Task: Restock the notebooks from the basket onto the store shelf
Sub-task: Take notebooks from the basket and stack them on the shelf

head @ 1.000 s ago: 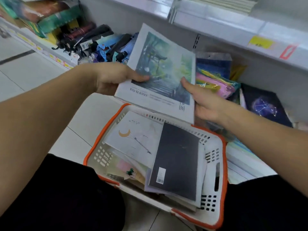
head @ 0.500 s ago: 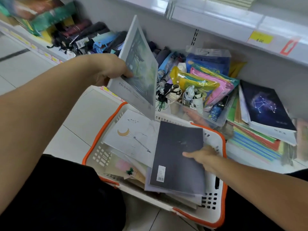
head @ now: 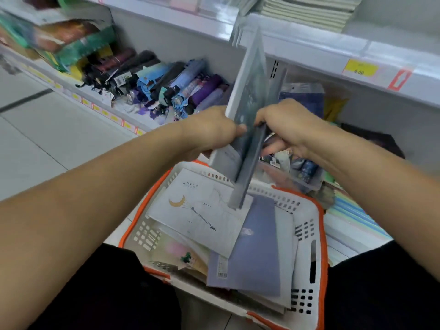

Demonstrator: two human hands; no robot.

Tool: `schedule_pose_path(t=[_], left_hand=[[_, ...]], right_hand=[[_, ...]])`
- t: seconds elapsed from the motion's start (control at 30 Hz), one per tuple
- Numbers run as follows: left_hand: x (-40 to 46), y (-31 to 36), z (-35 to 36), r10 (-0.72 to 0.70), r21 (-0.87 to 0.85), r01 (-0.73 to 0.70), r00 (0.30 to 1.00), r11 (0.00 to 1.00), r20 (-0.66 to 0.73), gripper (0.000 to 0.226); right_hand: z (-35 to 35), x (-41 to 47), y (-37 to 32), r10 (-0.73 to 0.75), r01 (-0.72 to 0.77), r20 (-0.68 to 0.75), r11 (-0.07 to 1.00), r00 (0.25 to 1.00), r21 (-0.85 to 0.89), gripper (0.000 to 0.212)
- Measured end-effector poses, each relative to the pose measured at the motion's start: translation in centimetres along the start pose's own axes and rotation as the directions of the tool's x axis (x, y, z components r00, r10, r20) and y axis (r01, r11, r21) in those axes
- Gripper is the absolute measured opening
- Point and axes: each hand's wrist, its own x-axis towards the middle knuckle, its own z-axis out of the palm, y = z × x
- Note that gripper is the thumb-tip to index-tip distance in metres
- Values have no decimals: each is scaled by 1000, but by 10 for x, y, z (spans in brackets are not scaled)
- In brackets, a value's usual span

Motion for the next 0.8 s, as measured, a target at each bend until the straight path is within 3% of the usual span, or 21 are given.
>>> schedule_pose_path(t=[0.07, 0.17, 0.3, 0.43, 0.5, 0.6, 0.67, 0.73, 0.8], left_hand=[[2, 1, 16, 52, -23, -53, 998, 998, -44, 8], [8, 3, 19, 3, -146, -8, 1000, 989, -30, 27], [9, 4, 17, 68, -71, -68, 998, 995, 0, 40], [4, 6, 15, 181, -161, -156, 971, 974, 156, 39], [8, 4, 13, 221, -165, -189, 954, 968, 203, 54], [8, 4, 13, 193, -27, -191, 970, 981, 150, 43], [5, 4, 15, 206, -10, -206, 978, 979, 43, 30], [4, 4, 15, 186, -129, -199, 976, 971, -109, 25], [2, 10, 10, 65, -361, -125, 983, 924, -172, 25]], right_hand=[[8, 11, 2, -49, 49, -13, 998, 999, 50, 22], [8, 21, 3, -97, 100, -44, 992, 994, 76, 22], [4, 24, 3, -129, 133, -57, 988, 990, 81, 36], [-4, 25, -2, -176, 179, -87, 983, 981, 35, 32], [-7, 24, -6, -165, 172, -85, 983, 983, 70, 30], [-6, 19, -12, -239, 241, -79, 971, 968, 10, 26], [-4, 16, -18, -279, 280, -43, 959, 959, 33, 24], [-6, 17, -26, -327, 325, 33, 943, 944, 67, 27], [-12, 20, -30, -410, 414, 60, 903, 910, -117, 35]])
